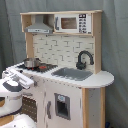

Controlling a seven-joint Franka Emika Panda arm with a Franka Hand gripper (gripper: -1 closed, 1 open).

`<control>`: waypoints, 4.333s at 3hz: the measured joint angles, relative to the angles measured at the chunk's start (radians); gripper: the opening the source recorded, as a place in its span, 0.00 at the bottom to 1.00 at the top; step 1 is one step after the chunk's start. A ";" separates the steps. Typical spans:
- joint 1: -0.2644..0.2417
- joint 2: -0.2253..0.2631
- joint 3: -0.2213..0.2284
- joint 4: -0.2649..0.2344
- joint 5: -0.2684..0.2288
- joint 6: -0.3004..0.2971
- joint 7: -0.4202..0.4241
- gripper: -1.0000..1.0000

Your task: Play with the kitchen

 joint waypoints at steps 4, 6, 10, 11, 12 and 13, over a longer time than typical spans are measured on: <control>0.059 0.003 -0.049 -0.035 0.007 0.015 -0.368 1.00; 0.056 0.030 -0.162 -0.079 0.007 0.046 -0.562 1.00; 0.049 0.155 -0.443 -0.080 0.006 0.055 -0.915 1.00; 0.050 0.200 -0.502 -0.073 0.006 0.057 -0.984 1.00; 0.051 0.265 -0.559 -0.047 0.006 0.058 -1.046 1.00; 0.050 0.318 -0.588 0.032 0.006 0.020 -1.070 1.00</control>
